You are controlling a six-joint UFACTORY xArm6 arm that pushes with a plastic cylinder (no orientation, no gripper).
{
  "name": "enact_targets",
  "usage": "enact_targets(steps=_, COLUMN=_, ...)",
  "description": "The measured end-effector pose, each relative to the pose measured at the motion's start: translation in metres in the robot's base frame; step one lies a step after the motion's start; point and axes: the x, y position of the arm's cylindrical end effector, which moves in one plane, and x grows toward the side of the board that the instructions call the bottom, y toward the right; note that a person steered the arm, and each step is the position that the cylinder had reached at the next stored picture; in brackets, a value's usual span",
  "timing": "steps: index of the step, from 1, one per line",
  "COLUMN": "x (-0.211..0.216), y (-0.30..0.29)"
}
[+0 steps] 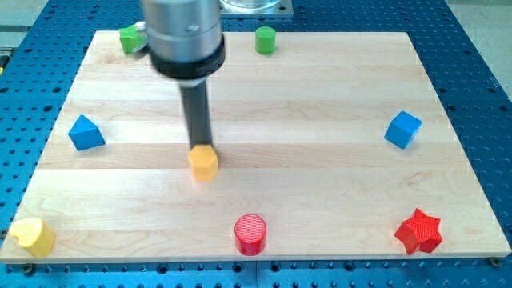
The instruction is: Place the hexagon to the left of the red circle
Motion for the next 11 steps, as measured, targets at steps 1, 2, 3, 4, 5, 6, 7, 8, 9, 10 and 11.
enact_targets(steps=1, x=0.031, y=-0.008)
enact_targets(steps=2, x=0.003, y=0.014)
enact_targets(steps=3, x=0.018, y=0.048)
enact_targets(steps=4, x=0.051, y=0.036)
enact_targets(steps=5, x=0.051, y=0.006)
enact_targets(steps=6, x=0.073, y=-0.028)
enact_targets(steps=7, x=0.044, y=-0.034)
enact_targets(steps=8, x=0.035, y=-0.098)
enact_targets(steps=9, x=0.065, y=-0.103)
enact_targets(steps=10, x=0.062, y=-0.080)
enact_targets(steps=11, x=0.085, y=-0.031)
